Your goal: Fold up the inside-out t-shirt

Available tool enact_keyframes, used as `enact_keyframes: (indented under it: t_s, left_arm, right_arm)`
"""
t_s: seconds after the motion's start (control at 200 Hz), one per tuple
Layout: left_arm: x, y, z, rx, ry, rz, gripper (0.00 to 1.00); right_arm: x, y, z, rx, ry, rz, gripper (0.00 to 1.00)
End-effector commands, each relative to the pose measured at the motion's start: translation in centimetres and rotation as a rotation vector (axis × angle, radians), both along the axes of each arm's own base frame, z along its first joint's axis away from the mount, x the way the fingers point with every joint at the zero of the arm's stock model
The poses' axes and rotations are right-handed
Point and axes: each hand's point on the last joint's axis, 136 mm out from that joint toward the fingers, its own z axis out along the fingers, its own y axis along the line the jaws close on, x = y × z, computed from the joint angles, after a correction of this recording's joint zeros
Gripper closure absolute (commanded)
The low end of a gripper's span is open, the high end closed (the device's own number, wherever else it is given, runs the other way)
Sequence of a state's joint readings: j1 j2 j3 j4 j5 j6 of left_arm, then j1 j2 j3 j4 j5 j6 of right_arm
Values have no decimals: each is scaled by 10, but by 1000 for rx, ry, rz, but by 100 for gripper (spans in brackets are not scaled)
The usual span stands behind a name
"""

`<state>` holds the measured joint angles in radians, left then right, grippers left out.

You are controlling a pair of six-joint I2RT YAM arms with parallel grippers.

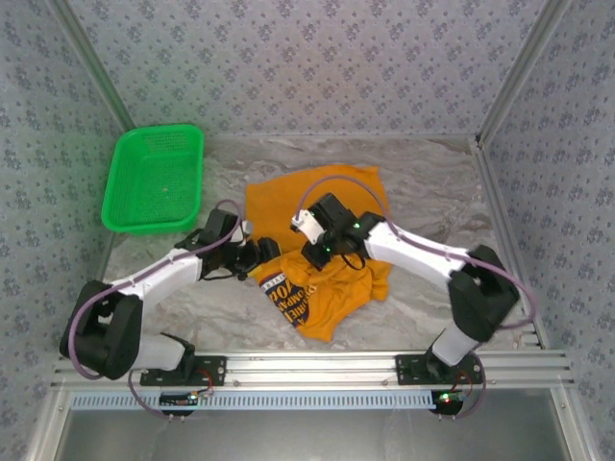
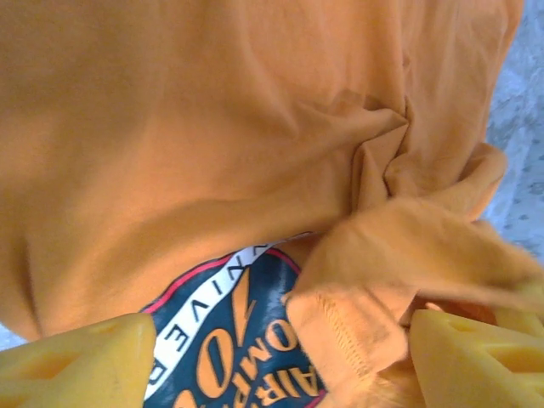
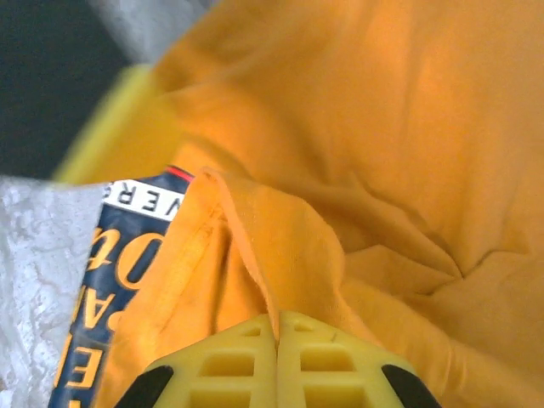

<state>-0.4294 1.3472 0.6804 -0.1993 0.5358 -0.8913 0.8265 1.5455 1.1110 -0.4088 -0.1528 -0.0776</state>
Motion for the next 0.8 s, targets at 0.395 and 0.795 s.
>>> enact_keyframes:
  t_s: [0.395,0.795]
  left_arm:
    - [6,-58,4,-166,122,-40,22]
    - [-6,-70,7,-140,78,-141,53]
  right_arm:
    - [-71,0,-33,-36,-171,95,97]
    - [-70,-2,-31,-36,-167,82,87]
